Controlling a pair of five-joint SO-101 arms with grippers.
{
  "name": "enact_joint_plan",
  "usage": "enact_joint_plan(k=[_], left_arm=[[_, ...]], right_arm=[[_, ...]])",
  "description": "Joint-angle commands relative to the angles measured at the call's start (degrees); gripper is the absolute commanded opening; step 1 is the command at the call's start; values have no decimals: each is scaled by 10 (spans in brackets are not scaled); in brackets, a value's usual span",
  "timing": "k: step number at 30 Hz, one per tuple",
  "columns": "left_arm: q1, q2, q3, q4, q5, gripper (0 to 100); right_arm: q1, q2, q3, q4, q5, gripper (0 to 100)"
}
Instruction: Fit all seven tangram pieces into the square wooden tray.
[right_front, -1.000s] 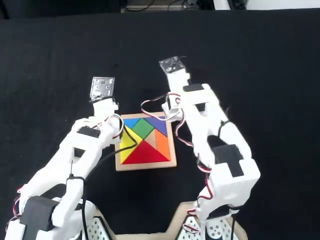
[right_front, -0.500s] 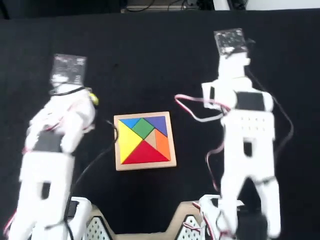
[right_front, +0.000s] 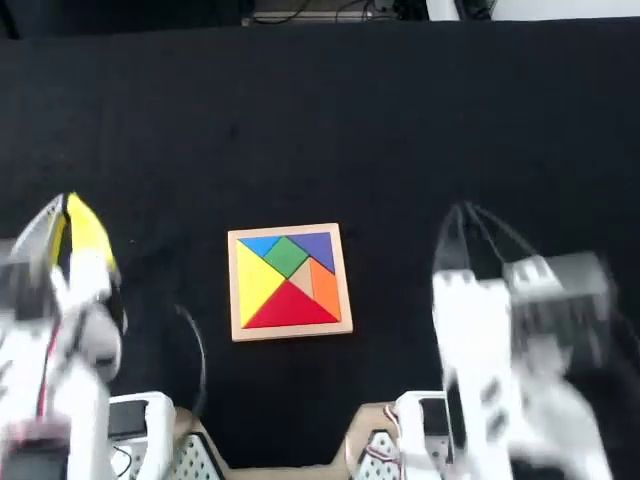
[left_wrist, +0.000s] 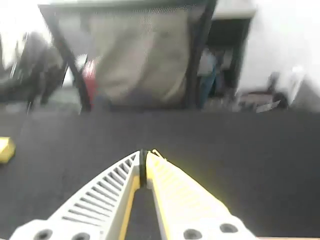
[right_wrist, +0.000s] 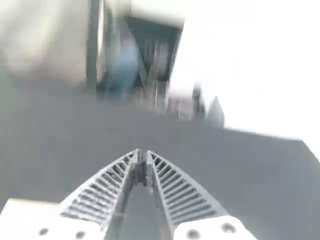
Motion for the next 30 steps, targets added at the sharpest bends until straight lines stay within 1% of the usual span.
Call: enact_joint_plan(k=[1,3,5,7,8,10,11,14,18,20,23,25,27,28,30], left_arm=[[38,-74,-50,4,-3,30],[36,-105,-48,-10,14,30],[14,-127,-54,-15,77,30],[-39,-147,-58,-7,137,30],[-66,-159,-63,6,154,30],[-100,-177,-69,35,157,30],[-100,-178,-69,51,153,30],[-65,-176,-69,115,119,33],[35,-176,-86,205,76,33],[87,-176,-113,251,43,33],[132,-176,-187,340,-25,30],[142,-177,-246,340,-49,30],[145,-177,-312,340,-49,30],[145,-177,-342,342,-40,29],[136,-177,-371,343,4,29]], right_arm=[[-11,-72,3,-18,-3,11],[-10,-85,8,-18,-4,11],[-10,-98,1,-23,-5,11],[-10,-115,-20,-38,-5,11],[-10,-126,-27,-52,-5,11],[-10,-160,-28,-69,-5,11],[-10,-183,-24,-66,-4,11],[-13,-243,-7,-14,-3,11],[-11,-231,-13,84,-2,11],[-12,-233,-22,84,-2,11],[-12,-233,-68,50,-2,11],[-12,-233,-101,45,-4,11],[-13,-233,-134,74,-5,11],[-13,-233,-150,107,-5,11],[-13,-233,-188,176,-5,11]])
